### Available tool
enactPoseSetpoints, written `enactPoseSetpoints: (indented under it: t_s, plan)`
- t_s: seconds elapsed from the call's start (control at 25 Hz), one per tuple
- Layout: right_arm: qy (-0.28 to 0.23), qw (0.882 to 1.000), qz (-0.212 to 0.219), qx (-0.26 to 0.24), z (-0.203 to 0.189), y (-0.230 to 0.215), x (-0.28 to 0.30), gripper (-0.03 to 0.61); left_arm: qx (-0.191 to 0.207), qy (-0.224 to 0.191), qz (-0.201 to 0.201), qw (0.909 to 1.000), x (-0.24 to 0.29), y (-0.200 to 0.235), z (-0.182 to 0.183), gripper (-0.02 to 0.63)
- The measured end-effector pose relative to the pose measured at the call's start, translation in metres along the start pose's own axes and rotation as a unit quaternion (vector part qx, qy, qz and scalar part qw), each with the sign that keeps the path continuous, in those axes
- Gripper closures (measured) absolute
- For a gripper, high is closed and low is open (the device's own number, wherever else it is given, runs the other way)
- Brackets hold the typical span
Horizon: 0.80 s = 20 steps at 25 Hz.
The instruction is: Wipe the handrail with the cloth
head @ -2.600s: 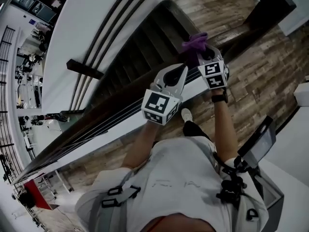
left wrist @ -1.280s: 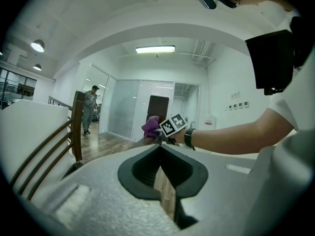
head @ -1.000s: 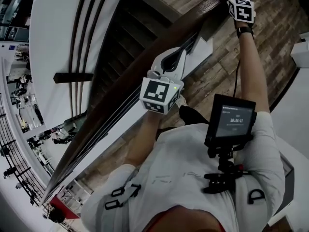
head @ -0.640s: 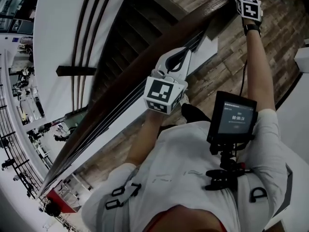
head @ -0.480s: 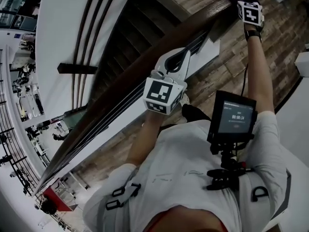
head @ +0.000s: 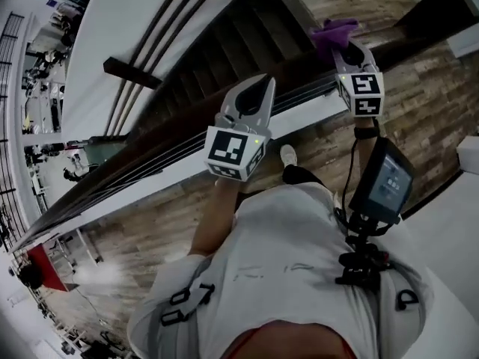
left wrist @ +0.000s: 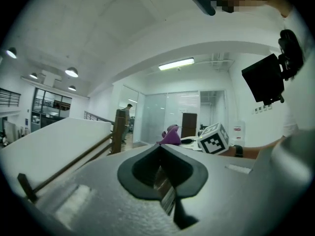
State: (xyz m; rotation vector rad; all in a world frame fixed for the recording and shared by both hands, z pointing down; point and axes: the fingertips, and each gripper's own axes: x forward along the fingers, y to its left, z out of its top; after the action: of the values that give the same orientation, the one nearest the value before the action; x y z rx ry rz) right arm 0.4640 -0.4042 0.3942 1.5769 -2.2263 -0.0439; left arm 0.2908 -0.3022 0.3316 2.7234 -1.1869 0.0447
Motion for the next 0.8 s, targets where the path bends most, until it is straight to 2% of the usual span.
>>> enactPoseSetpoints:
  t_s: [0.08, 0.16, 0.24, 0.28, 0.4, 0.56, 0.68, 0.8]
  plan:
    - [-0.025, 0.998, 0.057, -0.005, 0.029, 0.056, 0.000, 0.517, -0.001, -0.010, 0.039, 0.9992, -0.028, 0.020, 0.010, 0.614]
    - [-0.047, 0.991, 0.124, -0.013, 0.061, 0.121, 0.003, 0.517, -0.005, -0.024, 0.088, 0.9959, -0.069, 0.047, 0.020, 0.614]
    - [-0.067, 0.977, 0.200, -0.033, 0.090, 0.204, 0.011, 0.517, -0.014, -0.038, 0.150, 0.9878, -0.125, 0.086, 0.024, 0.614]
    - [-0.076, 0.966, 0.241, -0.047, 0.102, 0.249, 0.016, 0.517, -0.020, -0.045, 0.188, 0.9810, -0.158, 0.108, 0.022, 0.614]
    - [-0.094, 0.932, 0.341, -0.074, 0.126, 0.370, 0.019, 0.515, -0.032, -0.062, 0.289, 0.9547, -0.252, 0.162, 0.014, 0.614]
    - [-0.117, 0.890, 0.430, -0.099, 0.148, 0.497, -0.013, 0.515, -0.037, -0.066, 0.381, 0.9215, -0.363, 0.202, -0.001, 0.614]
    - [-0.131, 0.838, 0.509, -0.143, 0.152, 0.599, -0.043, 0.515, -0.052, -0.069, 0.464, 0.8816, -0.457, 0.224, -0.020, 0.614]
    - [-0.104, 0.789, 0.574, -0.195, 0.136, 0.688, -0.070, 0.515, -0.068, -0.070, 0.536, 0.8389, -0.546, 0.239, -0.041, 0.614]
